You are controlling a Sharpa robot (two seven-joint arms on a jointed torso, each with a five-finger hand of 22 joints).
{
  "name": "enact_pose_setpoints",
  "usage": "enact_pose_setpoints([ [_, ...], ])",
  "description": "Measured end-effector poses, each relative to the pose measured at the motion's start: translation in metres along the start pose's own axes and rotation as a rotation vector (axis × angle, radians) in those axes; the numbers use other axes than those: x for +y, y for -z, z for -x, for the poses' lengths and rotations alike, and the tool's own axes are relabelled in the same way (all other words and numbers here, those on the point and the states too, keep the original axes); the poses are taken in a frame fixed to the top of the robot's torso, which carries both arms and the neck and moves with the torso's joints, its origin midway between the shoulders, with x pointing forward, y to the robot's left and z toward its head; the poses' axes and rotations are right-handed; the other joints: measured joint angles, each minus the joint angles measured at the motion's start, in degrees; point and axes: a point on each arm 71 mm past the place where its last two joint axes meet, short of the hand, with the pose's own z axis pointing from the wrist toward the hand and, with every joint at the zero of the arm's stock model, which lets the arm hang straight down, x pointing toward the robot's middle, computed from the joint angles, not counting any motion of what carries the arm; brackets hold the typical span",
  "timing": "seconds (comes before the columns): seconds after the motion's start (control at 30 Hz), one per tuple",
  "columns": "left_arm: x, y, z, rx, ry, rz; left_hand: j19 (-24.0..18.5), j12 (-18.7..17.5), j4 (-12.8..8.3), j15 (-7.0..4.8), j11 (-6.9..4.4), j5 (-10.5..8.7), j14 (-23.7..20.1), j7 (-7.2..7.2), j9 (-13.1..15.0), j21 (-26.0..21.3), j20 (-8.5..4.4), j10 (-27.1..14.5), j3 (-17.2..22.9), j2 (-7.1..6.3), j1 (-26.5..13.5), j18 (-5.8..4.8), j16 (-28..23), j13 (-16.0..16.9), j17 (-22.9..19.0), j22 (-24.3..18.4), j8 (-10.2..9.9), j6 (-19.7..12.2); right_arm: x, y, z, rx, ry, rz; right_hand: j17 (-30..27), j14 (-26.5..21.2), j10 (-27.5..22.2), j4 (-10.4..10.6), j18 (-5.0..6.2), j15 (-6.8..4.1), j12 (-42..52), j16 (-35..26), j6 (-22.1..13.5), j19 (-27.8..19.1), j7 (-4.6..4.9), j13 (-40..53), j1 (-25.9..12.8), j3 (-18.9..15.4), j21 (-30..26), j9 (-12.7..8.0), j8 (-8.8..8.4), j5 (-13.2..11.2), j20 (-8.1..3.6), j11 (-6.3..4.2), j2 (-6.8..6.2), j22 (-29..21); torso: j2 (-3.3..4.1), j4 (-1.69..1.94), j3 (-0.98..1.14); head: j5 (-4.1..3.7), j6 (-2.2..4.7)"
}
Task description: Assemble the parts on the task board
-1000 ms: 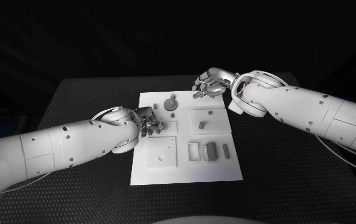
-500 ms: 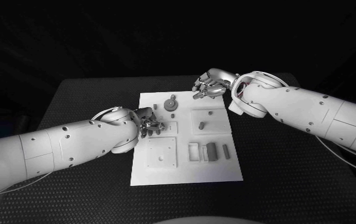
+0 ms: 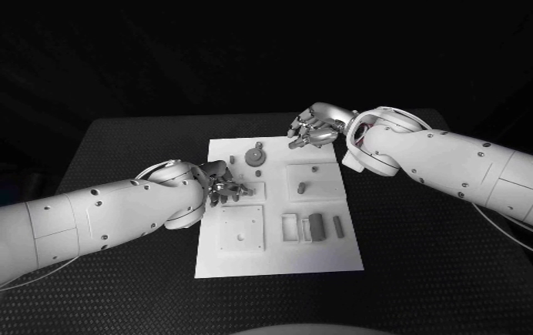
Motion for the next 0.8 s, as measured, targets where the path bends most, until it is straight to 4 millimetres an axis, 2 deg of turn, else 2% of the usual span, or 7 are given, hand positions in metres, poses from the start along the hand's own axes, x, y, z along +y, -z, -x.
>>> enact_pose_setpoints([
  [0.03, 0.0, -0.0001, 0.0001, 0.0, 0.003, -0.001, -0.11, 0.0, -0.37, -0.06, 0.08, 0.0, -0.22, -0.11, 0.09, -0.24, -0.1, -0.1, -1.24, 0.47, -0.01, 0.0, 0.0, 0.01, 0.0, 0.0, -0.24, -0.28, 0.0, 0.0, 0.0, 0.0, 0.0, 0.0, 0.0, 0.0, 0.0, 0.0, -0.01, 0.0, 0.0, 0.0, 0.0, 0.0, 0.0, 0.0, 0.0, 0.0, 0.0, 0.0, 0.0, 0.0, 0.0, 0.0, 0.0, 0.0, 0.0, -0.01, -0.01, -0.01, 0.0],
  [0.13, 0.0001, -0.0003, 0.0004, 0.001, 0.011, -0.002, -0.21, 0.0, -0.32, -0.05, 0.18, 0.0, -0.23, -0.18, 0.07, -0.25, -0.18, -0.2, -2.36, 0.58, -0.15, 0.0, 0.0, 0.01, 0.0, 0.0, -0.49, -0.4, 0.0, 0.0, -0.0001, 0.0, -0.001, 0.0, 0.0, 0.0, 0.0, 0.0, -0.01, 0.0, 0.0, 0.0, 0.01, 0.0, -0.01, 0.0, 0.0, 0.0, 0.0, 0.0, 0.0, 0.0, 0.0, 0.0, 0.0, 0.0, 0.01, -0.02, 0.01, -0.01, 0.03],
  [0.27, 0.0011, -0.0012, 0.0016, -0.001, 0.025, -0.002, -0.3, 0.0, 0.13, 0.1, 0.28, 0.0, -0.47, -0.49, -0.07, -0.48, -0.1, -0.35, -2.81, 0.58, -0.15, 0.0, 0.0, 0.07, 0.0, -0.01, -1.32, -1.05, 0.0001, -0.0001, -0.0003, 0.001, -0.004, -0.001, 0.0, 0.0, -0.12, 0.0, -0.03, 0.0, 0.0, 0.0, 0.02, 0.0, -0.02, 0.0, 0.0, 0.0, 0.0, 0.0, 0.0, 0.0, 0.0, 0.12, 0.0, 0.0, 0.01, -0.01, 0.03, -0.04, 0.05],
  [0.5, 0.0041, -0.0024, 0.0044, -0.01, 0.042, 0.003, -0.3, 0.0, 0.39, 0.06, 0.38, 0.0, -0.54, -0.6, -0.33, -0.48, -0.09, -0.61, -3.07, 0.69, -0.03, 0.0, 0.0, 0.11, 0.01, -0.01, -1.62, -1.36, 0.0, -0.0001, -0.0003, 0.002, -0.008, -0.002, 0.0, 0.01, -0.21, 0.0, -0.06, 0.01, 0.0, 0.0, 0.03, 0.0, -0.03, 0.0, 0.0, 0.0, 0.0, -0.01, 0.0, 0.0, 0.0, 0.21, 0.0, 0.0, 0.0, 0.02, 0.03, -0.06, 0.09],
  [0.53, 0.0043, -0.0026, 0.0051, -0.011, 0.045, 0.004, -0.3, 0.0, 0.53, 0.07, 0.38, 0.0, -0.55, -0.6, -0.39, -0.48, -0.09, -0.62, -3.22, 1.03, 0.3, 0.0, 0.0, 0.15, 0.0, 0.0, -1.79, -1.36, -0.0002, -0.0001, -0.0003, 0.002, -0.008, -0.002, 0.0, 0.01, -0.21, 0.0, -0.06, 0.01, 0.0, 0.0, 0.0, 0.0, 0.0, 0.0, 0.0, 0.0, 0.0, -0.01, 0.0, 0.0, 0.0, 0.21, 0.0, 0.0, 0.0, 0.02, 0.03, -0.06, 0.09],
  [0.6, 0.0041, -0.0032, 0.0085, -0.019, 0.053, 0.006, -0.4, 0.0, 0.93, 0.31, 0.61, 0.0, -0.85, -0.28, -0.75, -0.68, 0.0, -1.04, -3.81, 2.5, 0.23, 0.0, 0.0, 0.18, 0.01, 0.04, -2.45, -2.1, -0.0004, -0.0001, -0.0002, 0.002, -0.008, -0.003, 0.0, 0.01, -0.21, 0.0, -0.08, 0.01, 0.0, 0.0, -0.1, 0.0, 0.1, 0.0, 0.0, 0.0, 0.0, -0.01, 0.0, 0.0, 0.0, 0.21, 0.0, 0.0, 0.0, 0.0, 0.04, -0.09, 0.1],
  [0.8, 0.0043, -0.0033, 0.0095, -0.018, 0.056, 0.011, -0.41, 0.0, 0.36, 0.26, 0.7, 0.0, -0.95, -0.2, -0.29, -0.7, 0.01, -1.14, -6.08, 4.53, 1.78, 0.0, 0.0, 0.34, 0.0, 0.04, -2.26, -2.24, -0.0004, -0.0001, -0.0006, 0.003, -0.01, -0.003, -0.05, 0.01, -0.21, 0.0, -0.32, 0.02, 0.0, 0.0, -0.1, 0.0, 0.1, 0.0, 0.0, 0.0, 0.0, -0.01, 0.0, 0.0, 0.0, 0.21, 0.0, 0.0, 0.0, -0.04, 0.05, -0.12, 0.1],
])
